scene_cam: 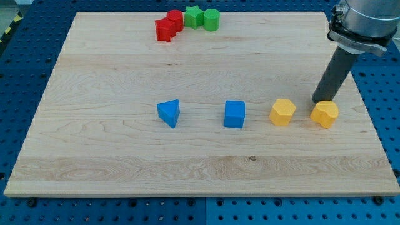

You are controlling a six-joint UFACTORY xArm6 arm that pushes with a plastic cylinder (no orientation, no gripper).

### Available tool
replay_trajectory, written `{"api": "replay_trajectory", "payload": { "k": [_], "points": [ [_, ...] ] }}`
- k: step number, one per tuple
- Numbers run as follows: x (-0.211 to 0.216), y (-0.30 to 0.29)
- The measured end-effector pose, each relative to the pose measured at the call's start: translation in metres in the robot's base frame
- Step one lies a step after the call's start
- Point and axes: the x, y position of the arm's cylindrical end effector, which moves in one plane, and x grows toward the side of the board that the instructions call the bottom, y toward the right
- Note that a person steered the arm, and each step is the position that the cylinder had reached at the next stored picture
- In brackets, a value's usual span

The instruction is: Push the yellow hexagon slightly downwards

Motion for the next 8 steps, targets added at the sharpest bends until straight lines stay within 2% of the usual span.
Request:
{"api": "replay_trajectory", "payload": {
  "k": [2, 4, 8],
  "points": [
    [-0.007, -0.003],
    [-0.016, -0.049],
    [-0.006, -0.093]
  ]
}}
